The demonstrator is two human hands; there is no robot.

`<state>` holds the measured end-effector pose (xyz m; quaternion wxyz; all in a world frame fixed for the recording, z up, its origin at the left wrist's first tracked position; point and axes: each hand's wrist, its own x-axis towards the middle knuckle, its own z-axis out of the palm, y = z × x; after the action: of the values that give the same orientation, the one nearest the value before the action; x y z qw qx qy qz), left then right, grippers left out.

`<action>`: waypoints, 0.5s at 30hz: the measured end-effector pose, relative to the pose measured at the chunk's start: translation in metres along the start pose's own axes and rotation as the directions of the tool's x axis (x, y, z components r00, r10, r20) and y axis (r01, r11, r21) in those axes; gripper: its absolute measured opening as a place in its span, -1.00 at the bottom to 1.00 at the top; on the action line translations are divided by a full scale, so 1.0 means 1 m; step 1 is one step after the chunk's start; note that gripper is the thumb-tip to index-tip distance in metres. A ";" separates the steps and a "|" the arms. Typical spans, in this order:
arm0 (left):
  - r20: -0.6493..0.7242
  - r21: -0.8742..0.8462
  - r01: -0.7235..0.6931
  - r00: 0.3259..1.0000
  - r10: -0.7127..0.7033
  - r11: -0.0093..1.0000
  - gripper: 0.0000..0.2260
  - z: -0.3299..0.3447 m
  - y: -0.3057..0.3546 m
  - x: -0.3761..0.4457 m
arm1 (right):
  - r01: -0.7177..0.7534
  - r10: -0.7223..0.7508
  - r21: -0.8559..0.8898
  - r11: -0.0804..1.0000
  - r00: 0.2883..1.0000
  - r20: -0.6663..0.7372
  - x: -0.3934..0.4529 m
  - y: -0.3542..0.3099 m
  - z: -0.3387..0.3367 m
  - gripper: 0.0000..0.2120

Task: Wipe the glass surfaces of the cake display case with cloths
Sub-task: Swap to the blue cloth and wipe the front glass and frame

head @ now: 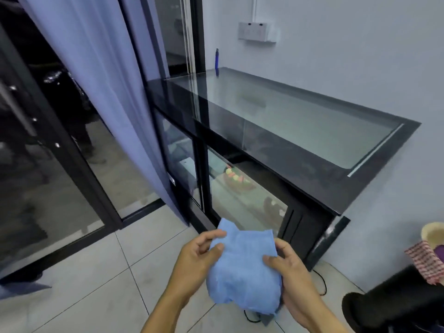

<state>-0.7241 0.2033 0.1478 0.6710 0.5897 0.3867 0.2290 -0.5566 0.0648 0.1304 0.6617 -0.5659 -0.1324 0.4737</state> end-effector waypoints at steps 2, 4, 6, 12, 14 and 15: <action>-0.010 0.012 -0.007 1.000 0.007 1.000 -0.77 -0.031 0.011 0.023 | -0.007 0.007 0.008 1.000 1.000 -0.001 0.027 0.000 0.027 -0.55; -0.010 0.029 -0.029 1.000 0.029 0.999 -0.75 -0.057 0.031 0.045 | 0.008 -0.007 0.033 0.999 1.000 -0.003 0.047 -0.007 0.055 -0.51; 0.022 0.082 -0.109 0.994 0.108 0.991 -0.73 -0.077 0.056 0.068 | 0.087 -0.087 0.033 0.996 0.996 -0.007 0.058 -0.025 0.085 -0.53; 0.168 0.115 -0.403 0.909 0.382 0.908 -0.73 -0.084 0.156 0.160 | 0.419 -0.423 -0.062 0.906 0.891 -0.163 0.086 -0.127 0.138 -0.49; 0.241 0.067 -0.469 0.864 0.442 0.881 -0.73 -0.068 0.188 0.193 | 0.496 -0.503 -0.092 0.863 0.833 -0.229 0.101 -0.163 0.140 -0.47; 0.266 0.053 -0.486 0.849 0.457 0.872 -0.73 -0.058 0.201 0.213 | 0.516 -0.522 -0.097 0.851 0.809 -0.269 0.111 -0.179 0.139 -0.46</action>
<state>-0.6128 0.4414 0.2896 0.6005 0.7290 0.1568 0.2890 -0.5123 0.2537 0.2919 0.7724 -0.5766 -0.1894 0.1871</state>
